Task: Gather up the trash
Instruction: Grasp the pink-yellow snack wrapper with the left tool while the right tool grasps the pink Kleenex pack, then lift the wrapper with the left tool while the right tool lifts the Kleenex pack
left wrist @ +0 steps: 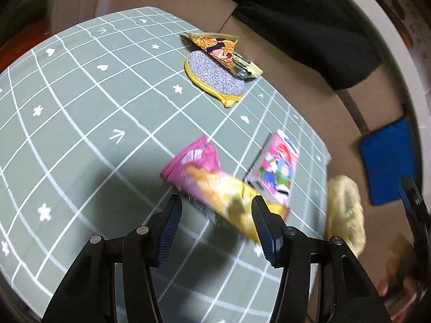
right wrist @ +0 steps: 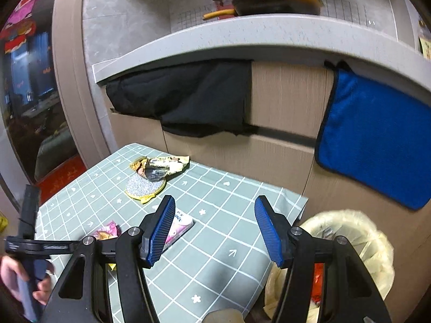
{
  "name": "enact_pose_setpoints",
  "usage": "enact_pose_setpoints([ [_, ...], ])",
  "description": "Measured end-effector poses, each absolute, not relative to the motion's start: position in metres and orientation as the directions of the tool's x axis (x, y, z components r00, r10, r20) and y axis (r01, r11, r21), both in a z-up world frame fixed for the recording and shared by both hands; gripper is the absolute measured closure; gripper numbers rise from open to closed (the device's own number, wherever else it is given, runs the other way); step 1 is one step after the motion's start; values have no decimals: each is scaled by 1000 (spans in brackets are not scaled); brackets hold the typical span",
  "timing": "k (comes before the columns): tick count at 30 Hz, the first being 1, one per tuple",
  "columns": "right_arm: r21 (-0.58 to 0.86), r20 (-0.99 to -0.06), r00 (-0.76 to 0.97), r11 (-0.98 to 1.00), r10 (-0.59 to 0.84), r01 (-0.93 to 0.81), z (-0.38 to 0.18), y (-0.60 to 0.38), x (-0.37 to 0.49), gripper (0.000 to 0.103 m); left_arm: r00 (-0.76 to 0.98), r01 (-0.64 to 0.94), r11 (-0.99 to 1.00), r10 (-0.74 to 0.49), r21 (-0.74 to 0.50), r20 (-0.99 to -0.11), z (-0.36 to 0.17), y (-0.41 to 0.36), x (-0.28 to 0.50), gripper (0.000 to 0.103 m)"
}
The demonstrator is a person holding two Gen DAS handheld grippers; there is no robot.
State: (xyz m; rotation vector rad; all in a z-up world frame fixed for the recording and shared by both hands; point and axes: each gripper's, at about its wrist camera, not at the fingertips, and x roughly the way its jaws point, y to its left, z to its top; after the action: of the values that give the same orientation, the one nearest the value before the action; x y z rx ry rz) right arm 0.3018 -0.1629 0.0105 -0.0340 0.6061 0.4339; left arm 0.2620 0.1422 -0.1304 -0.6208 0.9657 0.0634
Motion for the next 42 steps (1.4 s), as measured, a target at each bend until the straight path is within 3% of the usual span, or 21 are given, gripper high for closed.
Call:
enact_pose_setpoints([
  [8,194,-633,663,911,400,-364,-30,-172,315,45,572,-316,891,-95,-326,-815,-141,119,297,51],
  [10,251,-652,624,899,431,-358,-43,-168,321,44,591,-278,907,-99,-317,-800,-140,119,299,71],
  [13,300,-665,584,882,466,-363,-58,-153,326,43,616,-217,929,-108,-300,-780,-133,122,295,86],
  [15,308,-674,568,879,472,-365,-66,-141,331,43,638,-193,937,-107,-293,-762,-124,129,288,89],
  [22,338,-719,485,860,498,-383,-95,-80,353,42,743,-166,967,-8,-196,-670,-76,168,255,90],
  [29,211,-774,509,911,377,-354,-117,-33,368,37,802,-188,970,63,-152,-594,-39,205,233,90],
  [34,189,-785,523,931,334,-311,-125,-27,377,32,813,-194,964,55,-180,-580,-35,216,229,90],
  [39,76,-814,517,931,265,-357,-131,-13,376,32,804,-196,957,30,-216,-594,-41,217,236,90],
  [42,38,-814,515,909,269,-414,-130,-10,373,39,799,-194,955,21,-224,-601,-43,217,239,90],
])
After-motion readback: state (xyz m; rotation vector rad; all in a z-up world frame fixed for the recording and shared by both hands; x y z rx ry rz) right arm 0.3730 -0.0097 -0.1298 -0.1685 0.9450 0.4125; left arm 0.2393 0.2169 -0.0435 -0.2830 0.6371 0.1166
